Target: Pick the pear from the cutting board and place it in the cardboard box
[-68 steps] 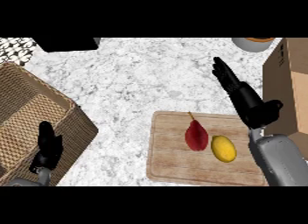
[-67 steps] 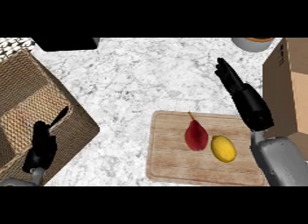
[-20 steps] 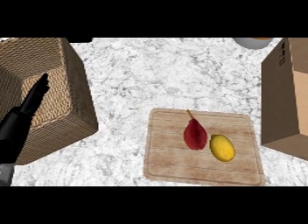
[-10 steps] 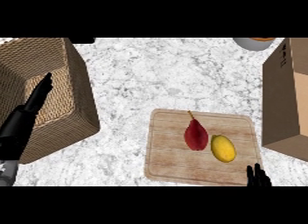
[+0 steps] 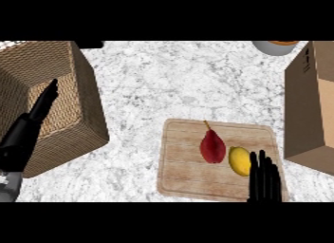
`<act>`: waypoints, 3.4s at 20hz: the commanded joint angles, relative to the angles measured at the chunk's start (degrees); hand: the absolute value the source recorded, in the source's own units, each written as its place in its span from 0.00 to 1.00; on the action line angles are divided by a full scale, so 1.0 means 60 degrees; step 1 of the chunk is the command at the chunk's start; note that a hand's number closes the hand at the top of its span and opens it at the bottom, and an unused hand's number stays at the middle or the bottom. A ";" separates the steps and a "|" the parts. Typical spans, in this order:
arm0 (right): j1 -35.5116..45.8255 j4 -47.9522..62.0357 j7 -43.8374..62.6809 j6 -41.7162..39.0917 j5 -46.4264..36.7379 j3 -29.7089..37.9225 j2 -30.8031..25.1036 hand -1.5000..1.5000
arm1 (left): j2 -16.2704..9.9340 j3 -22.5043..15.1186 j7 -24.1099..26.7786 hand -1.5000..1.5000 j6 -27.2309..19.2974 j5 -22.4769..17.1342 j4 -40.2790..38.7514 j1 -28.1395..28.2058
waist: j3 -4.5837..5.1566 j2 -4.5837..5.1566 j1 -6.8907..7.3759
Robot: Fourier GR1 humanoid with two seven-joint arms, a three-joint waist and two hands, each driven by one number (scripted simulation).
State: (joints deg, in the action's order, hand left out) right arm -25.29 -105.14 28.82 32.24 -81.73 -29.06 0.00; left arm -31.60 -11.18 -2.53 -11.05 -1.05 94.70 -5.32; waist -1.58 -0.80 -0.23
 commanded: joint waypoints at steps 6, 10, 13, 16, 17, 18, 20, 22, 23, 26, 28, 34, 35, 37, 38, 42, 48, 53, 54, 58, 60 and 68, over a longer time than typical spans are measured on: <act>0.2249 0.1117 0.1873 -0.0990 -0.0132 -0.0057 0.0000 0.00 | 0.0983 -0.0598 -0.0461 0.50 0.0047 0.0144 -0.1197 -0.0032 | 0.0269 0.0228 -0.0052; 0.2473 0.1925 0.1817 -0.0658 -0.0167 0.0076 0.0000 0.00 | 0.0893 -0.0179 0.0159 0.50 0.0287 0.0038 -0.1769 0.0014 | 0.0275 0.0253 -0.0106; 0.2890 0.2078 0.2362 -0.0917 -0.0021 -0.0038 0.0000 0.00 | 0.0972 -0.0303 0.0098 0.50 0.0240 0.0225 -0.1542 0.0335 | 0.0275 0.0228 -0.0042; 0.3430 0.2369 0.2424 -0.0928 0.0196 -0.0093 0.0000 0.00 | 0.0973 -0.0280 0.0146 0.50 0.0308 0.0320 -0.1406 0.0432 | 0.0272 0.0209 0.0017; 0.3715 0.2948 0.2199 -0.0705 0.0411 0.0062 0.0000 0.00 | 0.1087 -0.0466 0.0272 0.50 0.0305 0.0513 -0.1659 0.0328 | 0.0269 0.0273 -0.0002; 0.4007 0.2838 0.2407 -0.0856 0.0636 0.0066 0.0000 0.00 | 0.1036 -0.0258 0.0057 0.50 0.0375 0.0354 -0.1483 0.0128 | 0.0266 0.0235 0.0016; 0.3791 0.2956 0.2279 -0.0675 0.0766 -0.0001 -0.0001 0.00 | 0.1247 -0.0474 -0.0046 0.50 0.0148 0.0683 -0.1431 0.0253 | 0.0263 0.0220 -0.0039; 0.4335 0.3353 0.2288 -0.0773 0.1019 0.0068 -0.0002 0.00 | 0.1185 -0.0245 0.0101 0.50 0.0432 0.0413 -0.1618 0.0166 | 0.0268 0.0261 0.0000; 0.4249 0.3202 0.2434 -0.0712 0.0988 -0.0080 -0.0002 0.00 | 0.1077 -0.0151 0.0061 0.50 0.0563 0.0322 -0.1467 0.0306 | 0.0268 0.0221 0.0010; 0.4419 0.3604 0.2350 -0.0533 0.1043 0.0073 -0.0003 0.00 | 0.1228 -0.0199 -0.0111 0.50 0.0408 0.0595 -0.1624 0.0155 | 0.0265 0.0240 -0.0060; 0.4767 0.3943 0.2252 -0.0483 0.1228 0.0206 -0.0004 0.00 | 0.1354 -0.0175 0.0104 0.50 0.0435 0.0567 -0.1687 0.0237 | 0.0268 0.0266 -0.0024; 0.4866 0.4152 0.1661 -0.0560 0.1840 0.0452 -0.0228 1.00 | 0.1428 0.0002 0.0281 0.50 0.0460 0.0653 -0.1543 0.0493 | 0.0269 0.0228 -0.0025; 0.5213 0.4470 0.2237 -0.0541 0.1216 0.0410 -0.0006 1.00 | 0.1249 0.0166 0.0324 0.50 0.0557 0.0695 -0.1739 0.0354 | 0.0276 0.0240 -0.0023; 0.5300 0.4775 0.2115 -0.0239 0.0356 0.0509 -0.0381 1.00 | 0.1065 0.0263 0.0417 0.50 0.0858 0.0494 -0.1412 0.0606 | 0.0280 0.0214 0.0022; 0.5383 0.4990 0.2057 0.0286 0.0140 0.0518 -0.0304 1.00 | 0.1229 0.0139 0.0171 0.50 0.0806 0.0565 -0.1452 0.0338 | 0.0271 0.0234 -0.0037; 0.5802 0.5121 0.2526 0.0330 -0.0707 0.0607 -0.0173 1.00 | 0.1401 0.0067 0.0164 0.50 0.0588 0.0886 -0.1377 0.0572 | 0.0277 0.0212 -0.0012; 0.5395 0.4869 0.2804 0.1061 -0.1722 0.0582 -0.0241 1.00 | 0.1346 0.0435 0.0170 0.50 0.0793 0.0829 -0.1758 0.0230 | 0.0282 0.0194 -0.0225; 0.5608 0.4781 0.2947 0.0361 -0.2142 0.0736 -0.0162 1.00 | 0.1251 0.0635 -0.0140 0.50 0.1159 0.0588 -0.1594 0.0065 | 0.0278 0.0200 -0.0187; 0.6009 0.4930 0.2540 -0.0619 -0.1543 0.0694 -0.0207 1.00 | 0.1390 0.0545 0.0051 0.50 0.0978 0.0766 -0.1564 0.0154 | 0.0286 0.0234 -0.0110; 0.6337 0.5471 0.1116 -0.3065 0.0227 0.0482 -0.0583 1.00 | 0.1387 0.0458 -0.0077 0.50 0.1030 0.0804 -0.1021 0.0338 | 0.0303 0.0369 0.0174; 0.6726 0.4989 0.0614 -0.4021 0.0848 0.0737 -0.0937 1.00 | 0.1329 0.0480 -0.0346 0.50 0.1122 0.0849 -0.1079 0.0080 | 0.0289 0.0256 -0.0023; 0.8155 0.2741 0.1180 -0.6163 0.0954 0.1915 -0.1963 1.00 | 0.1597 0.0653 -0.0002 0.50 0.0967 0.1062 -0.1343 0.0598 | 0.0300 0.0111 -0.0286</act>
State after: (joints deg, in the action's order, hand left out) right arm 20.16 -83.53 34.46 1.57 -76.60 -20.74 -8.82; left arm -25.41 -4.96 -3.53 -5.05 5.12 94.37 -5.07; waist -1.63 -1.24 -1.09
